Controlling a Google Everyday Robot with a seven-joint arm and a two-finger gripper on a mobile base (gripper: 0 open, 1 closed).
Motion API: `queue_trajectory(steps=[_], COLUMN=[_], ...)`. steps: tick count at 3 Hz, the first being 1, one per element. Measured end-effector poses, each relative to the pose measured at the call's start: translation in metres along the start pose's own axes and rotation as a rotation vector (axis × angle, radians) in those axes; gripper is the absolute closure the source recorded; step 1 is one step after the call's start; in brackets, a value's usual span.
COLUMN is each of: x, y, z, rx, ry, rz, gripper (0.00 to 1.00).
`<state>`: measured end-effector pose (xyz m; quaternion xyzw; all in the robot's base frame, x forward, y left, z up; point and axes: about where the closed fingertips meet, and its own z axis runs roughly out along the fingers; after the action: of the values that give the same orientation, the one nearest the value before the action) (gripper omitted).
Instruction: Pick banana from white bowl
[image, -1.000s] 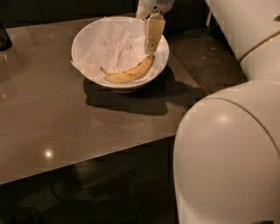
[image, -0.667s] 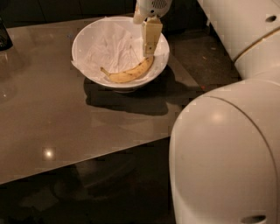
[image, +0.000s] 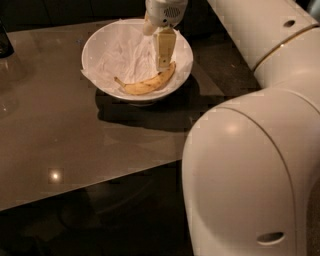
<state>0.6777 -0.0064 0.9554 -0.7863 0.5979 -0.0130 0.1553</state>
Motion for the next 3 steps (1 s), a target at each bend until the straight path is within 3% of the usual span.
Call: queue_trajectory(steps=[3], x=[-0.023], y=[0.010], z=[0.041], rx=[-0.083], ry=[-0.053], rz=[-0.068], gripper=[0.20])
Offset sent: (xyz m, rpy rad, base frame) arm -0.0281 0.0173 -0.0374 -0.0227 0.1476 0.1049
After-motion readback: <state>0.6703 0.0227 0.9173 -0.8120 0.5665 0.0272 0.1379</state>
